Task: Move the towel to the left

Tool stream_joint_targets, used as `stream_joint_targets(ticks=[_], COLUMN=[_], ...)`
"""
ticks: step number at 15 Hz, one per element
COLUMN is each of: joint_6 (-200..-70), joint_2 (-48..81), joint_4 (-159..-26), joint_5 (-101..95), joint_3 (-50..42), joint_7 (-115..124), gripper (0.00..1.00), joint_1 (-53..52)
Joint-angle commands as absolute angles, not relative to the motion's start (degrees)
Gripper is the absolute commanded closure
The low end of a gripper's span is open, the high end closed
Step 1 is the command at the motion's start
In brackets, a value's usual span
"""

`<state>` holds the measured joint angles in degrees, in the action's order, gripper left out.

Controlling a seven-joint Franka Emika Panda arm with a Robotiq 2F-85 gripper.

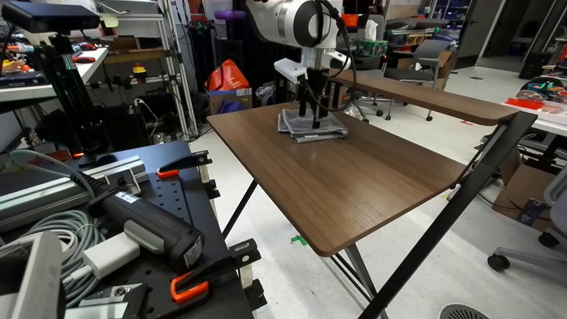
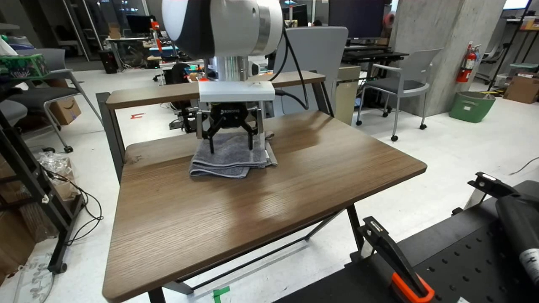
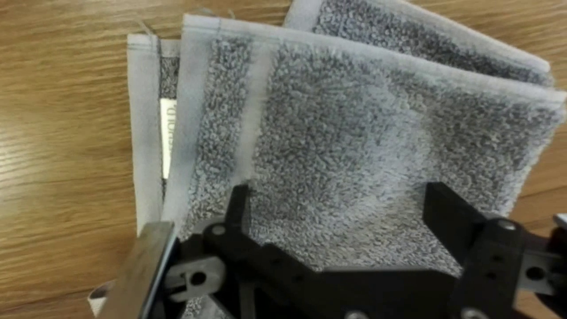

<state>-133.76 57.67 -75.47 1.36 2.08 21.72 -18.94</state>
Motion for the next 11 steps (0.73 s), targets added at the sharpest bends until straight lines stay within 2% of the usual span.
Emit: stream_joint_targets(ticks=[1,7,8,11], joint_6=[-129.6,-130.6,-131.2,-130.9], joint_2=[58.7,47.2,52.4,48.7], joint_4=[-71.5,-80.8,-74.9,-78.4], joint_5=[1.1,3.3,2.0,2.5], joint_3=[2.3,6.9,4.5,5.8], joint_7=[20.4,10.0,14.7,11.6], gripper=[0.0,0.0,0.0,0.0], joint_1=[-18.8,-14.4,-16.6,-15.3])
